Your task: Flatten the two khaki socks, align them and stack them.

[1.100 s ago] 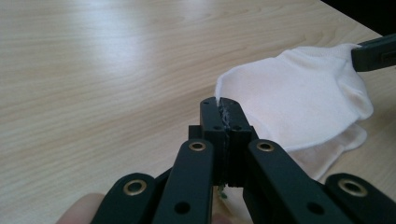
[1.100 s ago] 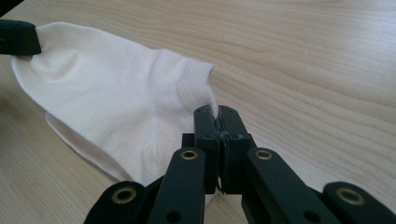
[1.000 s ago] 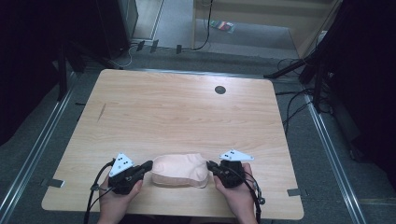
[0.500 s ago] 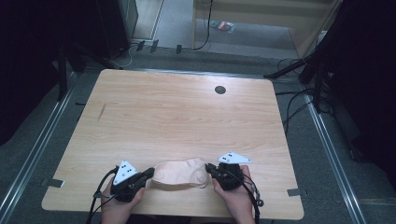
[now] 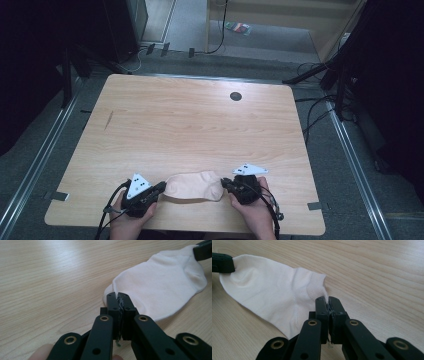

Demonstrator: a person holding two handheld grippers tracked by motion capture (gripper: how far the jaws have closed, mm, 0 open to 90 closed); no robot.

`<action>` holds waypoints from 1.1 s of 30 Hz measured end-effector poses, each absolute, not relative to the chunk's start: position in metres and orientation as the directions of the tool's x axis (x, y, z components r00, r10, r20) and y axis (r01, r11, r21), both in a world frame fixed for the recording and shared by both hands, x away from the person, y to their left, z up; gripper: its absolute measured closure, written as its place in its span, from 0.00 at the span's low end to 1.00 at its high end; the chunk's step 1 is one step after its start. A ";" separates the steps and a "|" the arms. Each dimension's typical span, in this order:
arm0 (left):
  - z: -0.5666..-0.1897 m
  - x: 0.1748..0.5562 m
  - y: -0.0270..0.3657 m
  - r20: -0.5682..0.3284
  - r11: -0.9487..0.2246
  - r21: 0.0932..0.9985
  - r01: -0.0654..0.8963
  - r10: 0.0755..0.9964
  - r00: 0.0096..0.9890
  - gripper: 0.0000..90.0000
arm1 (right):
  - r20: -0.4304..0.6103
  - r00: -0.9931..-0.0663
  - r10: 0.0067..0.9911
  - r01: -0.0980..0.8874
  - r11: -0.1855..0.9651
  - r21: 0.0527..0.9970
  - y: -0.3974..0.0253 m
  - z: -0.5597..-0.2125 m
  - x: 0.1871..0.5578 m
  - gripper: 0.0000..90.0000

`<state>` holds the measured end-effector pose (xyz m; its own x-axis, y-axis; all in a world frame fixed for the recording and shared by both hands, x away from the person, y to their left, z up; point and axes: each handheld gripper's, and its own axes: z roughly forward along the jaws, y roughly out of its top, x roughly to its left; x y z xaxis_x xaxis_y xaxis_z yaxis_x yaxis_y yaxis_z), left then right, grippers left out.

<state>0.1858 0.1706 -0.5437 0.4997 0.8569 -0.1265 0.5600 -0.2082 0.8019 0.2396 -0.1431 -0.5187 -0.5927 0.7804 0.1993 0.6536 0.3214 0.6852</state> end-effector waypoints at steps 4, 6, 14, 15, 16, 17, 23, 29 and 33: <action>-0.547 0.187 0.169 -0.117 -0.216 0.798 0.563 0.860 0.497 1.00 | 0.173 -0.595 0.785 0.653 0.347 0.673 -0.143 -0.522 0.241 0.98; -0.547 0.187 0.169 -0.116 -0.214 0.802 0.558 0.860 0.497 0.98 | 0.171 -0.595 0.785 0.661 0.357 0.660 -0.142 -0.526 0.242 0.97; -0.535 0.187 0.180 -0.162 -0.099 0.867 0.489 0.871 0.463 0.59 | 0.195 -0.577 0.793 0.623 0.272 0.733 -0.148 -0.516 0.236 0.67; -0.533 0.186 0.180 -0.163 -0.099 0.874 0.476 0.862 0.479 0.64 | 0.199 -0.577 0.792 0.611 0.257 0.749 -0.148 -0.514 0.234 0.72; -0.532 0.185 0.179 -0.159 -0.108 0.877 0.468 0.854 0.495 0.71 | 0.200 -0.584 0.787 0.595 0.247 0.765 -0.147 -0.512 0.232 0.77; -0.531 0.184 0.177 -0.152 -0.126 0.877 0.464 0.843 0.516 0.82 | 0.199 -0.588 0.784 0.583 0.241 0.776 -0.145 -0.510 0.229 0.83; -0.545 0.189 0.161 -0.129 -0.236 0.807 0.542 0.824 0.551 1.00 | 0.210 -0.614 0.761 0.620 0.299 0.726 -0.128 -0.526 0.229 1.00; -0.551 0.193 0.158 -0.095 -0.283 0.767 0.576 0.837 0.538 1.00 | 0.185 -0.597 0.781 0.654 0.340 0.676 -0.126 -0.540 0.232 1.00; -0.552 0.196 0.156 -0.067 -0.301 0.766 0.567 0.841 0.537 1.00 | 0.178 -0.591 0.787 0.655 0.339 0.676 -0.127 -0.540 0.234 1.00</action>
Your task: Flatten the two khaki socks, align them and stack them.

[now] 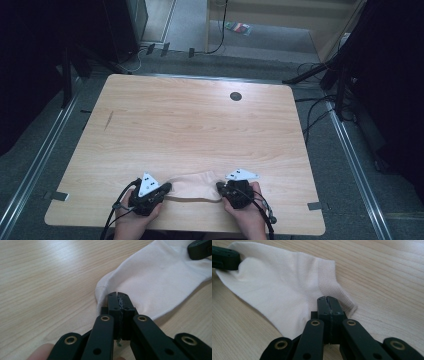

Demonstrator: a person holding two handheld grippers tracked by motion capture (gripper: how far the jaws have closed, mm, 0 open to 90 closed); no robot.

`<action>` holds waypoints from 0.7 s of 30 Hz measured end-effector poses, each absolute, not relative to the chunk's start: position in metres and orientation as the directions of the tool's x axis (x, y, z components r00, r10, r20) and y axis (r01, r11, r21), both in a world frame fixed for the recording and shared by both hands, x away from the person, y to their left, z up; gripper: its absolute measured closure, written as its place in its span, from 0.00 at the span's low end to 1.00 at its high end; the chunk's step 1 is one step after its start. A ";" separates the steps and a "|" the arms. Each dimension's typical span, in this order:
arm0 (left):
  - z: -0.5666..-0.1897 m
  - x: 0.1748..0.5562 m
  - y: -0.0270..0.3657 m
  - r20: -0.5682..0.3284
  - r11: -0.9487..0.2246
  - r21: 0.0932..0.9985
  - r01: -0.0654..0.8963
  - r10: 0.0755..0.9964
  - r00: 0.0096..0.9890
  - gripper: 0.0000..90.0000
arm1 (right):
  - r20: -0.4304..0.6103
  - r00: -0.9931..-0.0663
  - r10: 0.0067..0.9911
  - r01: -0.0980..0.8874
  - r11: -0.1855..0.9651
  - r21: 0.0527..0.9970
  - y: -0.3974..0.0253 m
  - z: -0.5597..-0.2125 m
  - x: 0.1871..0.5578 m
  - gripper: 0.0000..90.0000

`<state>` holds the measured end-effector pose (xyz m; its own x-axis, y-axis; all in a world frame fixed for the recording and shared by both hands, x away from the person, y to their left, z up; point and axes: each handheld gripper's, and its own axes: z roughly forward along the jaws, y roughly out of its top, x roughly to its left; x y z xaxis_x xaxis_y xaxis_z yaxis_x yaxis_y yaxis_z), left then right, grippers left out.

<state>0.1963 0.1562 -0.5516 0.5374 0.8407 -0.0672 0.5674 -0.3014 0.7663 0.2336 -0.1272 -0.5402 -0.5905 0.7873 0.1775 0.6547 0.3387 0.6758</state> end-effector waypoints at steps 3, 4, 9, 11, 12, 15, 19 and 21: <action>-0.552 0.199 0.156 -0.063 -0.304 0.767 0.565 0.841 0.538 1.00 | 0.183 -0.585 0.790 0.661 0.333 0.673 -0.128 -0.540 0.234 1.00; -0.552 0.200 0.157 -0.072 -0.297 0.771 0.564 0.839 0.540 1.00 | 0.185 -0.583 0.791 0.661 0.330 0.673 -0.128 -0.540 0.234 1.00; -0.545 0.198 0.166 -0.146 -0.217 0.828 0.517 0.806 0.574 0.78 | 0.226 -0.596 0.771 0.637 0.282 0.718 -0.134 -0.533 0.231 1.00; -0.540 0.197 0.171 -0.178 -0.168 0.853 0.495 0.797 0.577 0.70 | 0.229 -0.594 0.771 0.618 0.255 0.743 -0.138 -0.528 0.230 0.97; -0.539 0.197 0.174 -0.182 -0.152 0.863 0.482 0.796 0.577 0.66 | 0.234 -0.597 0.768 0.608 0.242 0.756 -0.141 -0.526 0.230 0.94; -0.535 0.197 0.182 -0.179 -0.127 0.881 0.456 0.802 0.570 0.54 | 0.215 -0.600 0.770 0.566 0.219 0.794 -0.146 -0.522 0.229 0.70; -0.534 0.201 0.193 -0.213 -0.087 0.877 0.473 0.812 0.544 0.34 | 0.185 -0.590 0.786 0.540 0.214 0.814 -0.149 -0.518 0.231 0.26; -0.532 0.203 0.198 -0.211 -0.075 0.875 0.478 0.829 0.517 0.22 | 0.153 -0.578 0.802 0.530 0.227 0.817 -0.148 -0.517 0.231 0.04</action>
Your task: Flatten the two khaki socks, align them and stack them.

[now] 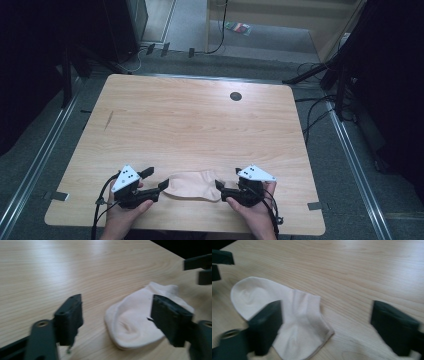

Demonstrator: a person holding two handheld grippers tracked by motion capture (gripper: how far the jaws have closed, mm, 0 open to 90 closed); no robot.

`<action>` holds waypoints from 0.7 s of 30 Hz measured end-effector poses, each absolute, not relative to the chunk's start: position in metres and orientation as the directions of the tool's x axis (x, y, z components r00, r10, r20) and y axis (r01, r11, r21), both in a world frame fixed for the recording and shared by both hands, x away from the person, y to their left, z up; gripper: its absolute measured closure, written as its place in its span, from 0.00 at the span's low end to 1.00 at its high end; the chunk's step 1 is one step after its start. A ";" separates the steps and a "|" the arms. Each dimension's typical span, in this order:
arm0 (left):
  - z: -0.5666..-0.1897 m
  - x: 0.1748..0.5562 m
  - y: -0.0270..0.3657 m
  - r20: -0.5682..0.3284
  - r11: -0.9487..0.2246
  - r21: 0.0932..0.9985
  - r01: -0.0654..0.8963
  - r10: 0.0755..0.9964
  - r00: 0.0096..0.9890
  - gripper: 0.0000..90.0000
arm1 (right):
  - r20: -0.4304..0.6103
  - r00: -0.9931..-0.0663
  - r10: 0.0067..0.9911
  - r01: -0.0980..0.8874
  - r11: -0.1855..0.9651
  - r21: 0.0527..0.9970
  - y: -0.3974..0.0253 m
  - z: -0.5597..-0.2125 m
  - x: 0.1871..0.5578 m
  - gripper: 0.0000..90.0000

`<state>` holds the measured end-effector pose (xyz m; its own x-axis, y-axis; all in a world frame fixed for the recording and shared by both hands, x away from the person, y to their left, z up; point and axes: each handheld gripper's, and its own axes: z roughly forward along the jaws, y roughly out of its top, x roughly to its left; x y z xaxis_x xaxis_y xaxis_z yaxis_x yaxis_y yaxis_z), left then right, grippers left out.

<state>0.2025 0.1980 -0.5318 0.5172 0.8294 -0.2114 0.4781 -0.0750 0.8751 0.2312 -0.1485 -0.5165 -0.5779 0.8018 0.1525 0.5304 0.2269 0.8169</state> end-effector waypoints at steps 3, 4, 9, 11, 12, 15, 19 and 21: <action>-0.528 0.202 0.211 -0.191 -0.069 0.888 0.455 0.844 0.501 0.14 | 0.132 -0.547 0.827 0.513 0.207 0.833 -0.153 -0.514 0.229 0.00; -0.526 0.202 0.217 -0.199 -0.055 0.893 0.447 0.842 0.501 0.14 | 0.138 -0.534 0.834 0.516 0.192 0.835 -0.156 -0.514 0.229 0.00; -0.525 0.207 0.242 -0.218 -0.021 0.893 0.449 0.854 0.472 0.10 | 0.151 -0.492 0.857 0.527 0.155 0.836 -0.174 -0.515 0.234 0.00; -0.526 0.208 0.250 -0.217 -0.014 0.894 0.449 0.861 0.460 0.10 | 0.145 -0.480 0.865 0.523 0.149 0.839 -0.181 -0.516 0.236 0.00; -0.527 0.209 0.254 -0.211 -0.015 0.894 0.447 0.867 0.451 0.10 | 0.144 -0.472 0.869 0.524 0.145 0.839 -0.185 -0.517 0.237 0.00; -0.529 0.212 0.262 -0.202 -0.017 0.888 0.460 0.883 0.423 0.10 | 0.148 -0.457 0.877 0.522 0.131 0.843 -0.196 -0.518 0.240 0.00; -0.534 0.216 0.272 -0.203 -0.013 0.876 0.482 0.897 0.393 0.10 | 0.155 -0.424 0.892 0.533 0.108 0.839 -0.213 -0.520 0.244 0.00; -0.535 0.217 0.277 -0.202 -0.008 0.875 0.484 0.903 0.380 0.10 | 0.149 -0.404 0.903 0.537 0.102 0.838 -0.221 -0.521 0.244 0.00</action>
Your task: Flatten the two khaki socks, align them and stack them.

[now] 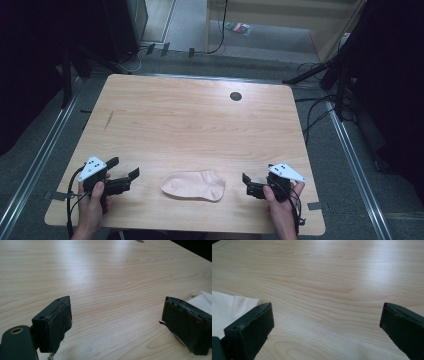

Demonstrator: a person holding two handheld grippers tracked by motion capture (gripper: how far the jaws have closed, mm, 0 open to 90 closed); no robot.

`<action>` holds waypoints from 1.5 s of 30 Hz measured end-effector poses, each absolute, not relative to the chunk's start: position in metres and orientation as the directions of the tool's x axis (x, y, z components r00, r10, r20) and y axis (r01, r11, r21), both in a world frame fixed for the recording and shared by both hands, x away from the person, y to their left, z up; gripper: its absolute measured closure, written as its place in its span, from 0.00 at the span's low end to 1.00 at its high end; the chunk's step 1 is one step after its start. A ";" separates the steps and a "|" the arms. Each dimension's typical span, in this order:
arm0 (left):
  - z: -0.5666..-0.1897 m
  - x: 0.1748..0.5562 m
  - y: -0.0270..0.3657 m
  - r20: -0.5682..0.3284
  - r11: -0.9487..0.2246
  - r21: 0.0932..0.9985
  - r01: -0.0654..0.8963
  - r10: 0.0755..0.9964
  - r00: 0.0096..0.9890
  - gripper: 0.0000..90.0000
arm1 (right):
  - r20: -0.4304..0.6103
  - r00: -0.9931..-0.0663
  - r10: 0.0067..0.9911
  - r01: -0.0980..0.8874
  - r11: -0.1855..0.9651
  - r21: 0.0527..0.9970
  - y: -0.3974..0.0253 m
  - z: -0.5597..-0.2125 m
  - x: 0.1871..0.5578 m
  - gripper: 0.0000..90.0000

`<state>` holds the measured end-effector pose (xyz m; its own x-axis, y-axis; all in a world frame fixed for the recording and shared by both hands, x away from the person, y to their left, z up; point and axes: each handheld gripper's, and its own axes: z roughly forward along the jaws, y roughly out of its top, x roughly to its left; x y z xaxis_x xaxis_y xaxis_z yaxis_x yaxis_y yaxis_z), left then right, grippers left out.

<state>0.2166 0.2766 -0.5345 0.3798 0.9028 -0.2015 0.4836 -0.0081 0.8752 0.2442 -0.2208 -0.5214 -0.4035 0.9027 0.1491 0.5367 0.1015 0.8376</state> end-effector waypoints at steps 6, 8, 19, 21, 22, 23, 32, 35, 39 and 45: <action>-0.537 0.216 0.290 -0.178 -0.025 0.868 0.496 0.917 0.357 0.10 | 0.150 -0.370 0.917 0.542 0.081 0.836 -0.241 -0.523 0.245 0.00; -0.538 0.214 0.295 -0.168 -0.033 0.866 0.500 0.921 0.352 0.10 | 0.144 -0.366 0.919 0.548 0.088 0.832 -0.245 -0.524 0.244 0.00; -0.541 0.207 0.324 -0.158 -0.015 0.854 0.521 0.945 0.285 0.10 | 0.129 -0.323 0.938 0.572 0.085 0.816 -0.280 -0.533 0.227 0.00; -0.541 0.205 0.329 -0.146 -0.019 0.855 0.519 0.950 0.275 0.10 | 0.133 -0.310 0.942 0.578 0.075 0.813 -0.287 -0.535 0.226 0.00; -0.542 0.203 0.332 -0.146 -0.017 0.854 0.520 0.951 0.271 0.10 | 0.133 -0.300 0.945 0.580 0.070 0.811 -0.291 -0.536 0.225 0.00; -0.542 0.202 0.335 -0.138 -0.023 0.852 0.523 0.954 0.268 0.10 | 0.136 -0.292 0.947 0.581 0.063 0.812 -0.295 -0.536 0.224 0.00; -0.545 0.196 0.354 -0.135 -0.007 0.850 0.527 0.964 0.229 0.10 | 0.141 -0.230 0.963 0.600 0.026 0.799 -0.323 -0.544 0.219 0.00; -0.545 0.197 0.356 -0.143 0.006 0.850 0.527 0.965 0.218 0.10 | 0.154 -0.202 0.967 0.611 0.001 0.792 -0.330 -0.546 0.219 0.00; -0.548 0.198 0.355 -0.127 -0.012 0.844 0.537 0.967 0.221 0.10 | 0.177 -0.192 0.965 0.616 -0.022 0.787 -0.333 -0.547 0.221 0.00; -0.550 0.200 0.354 -0.122 -0.021 0.838 0.546 0.967 0.224 0.10 | 0.179 -0.193 0.965 0.617 -0.023 0.787 -0.333 -0.547 0.221 0.00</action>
<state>0.2002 0.3536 -0.5500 0.2235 0.9670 -0.1221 0.5460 -0.0205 0.8375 0.2209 -0.3335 -0.5473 -0.1926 0.9648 0.1792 0.6167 -0.0230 0.7869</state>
